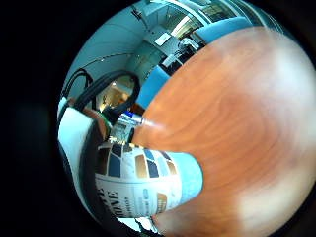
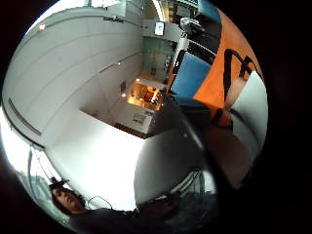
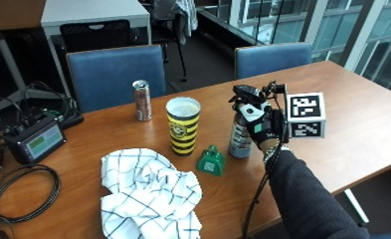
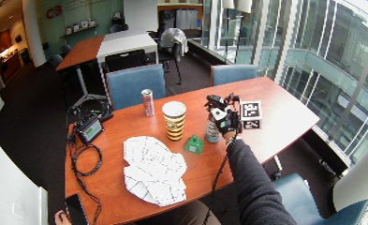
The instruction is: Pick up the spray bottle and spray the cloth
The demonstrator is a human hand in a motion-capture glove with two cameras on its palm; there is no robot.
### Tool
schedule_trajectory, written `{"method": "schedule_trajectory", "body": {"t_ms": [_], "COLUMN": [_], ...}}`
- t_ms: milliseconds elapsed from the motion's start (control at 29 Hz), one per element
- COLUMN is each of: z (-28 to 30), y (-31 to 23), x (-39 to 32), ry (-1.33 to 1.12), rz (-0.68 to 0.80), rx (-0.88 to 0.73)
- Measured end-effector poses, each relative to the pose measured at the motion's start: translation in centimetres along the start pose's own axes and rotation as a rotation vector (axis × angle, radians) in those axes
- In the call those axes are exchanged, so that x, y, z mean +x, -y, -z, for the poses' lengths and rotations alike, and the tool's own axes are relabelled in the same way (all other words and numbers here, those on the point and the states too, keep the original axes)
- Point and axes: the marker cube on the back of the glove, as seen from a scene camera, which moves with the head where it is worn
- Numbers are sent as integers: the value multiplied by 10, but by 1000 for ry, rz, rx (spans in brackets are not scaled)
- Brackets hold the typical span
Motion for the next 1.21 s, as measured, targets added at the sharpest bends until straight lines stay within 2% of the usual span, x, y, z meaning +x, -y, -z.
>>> {"method": "schedule_trajectory", "body": {"t_ms": [242, 552, 967, 1209], "z": [21, -9, -48, -71], "y": [7, 4, -41, -64], "x": [-33, -136, -197, -210], "ry": [26, -61, -544, -901], "rz": [46, 279, 584, 679], "rx": [-72, -314, -776, -880]}}
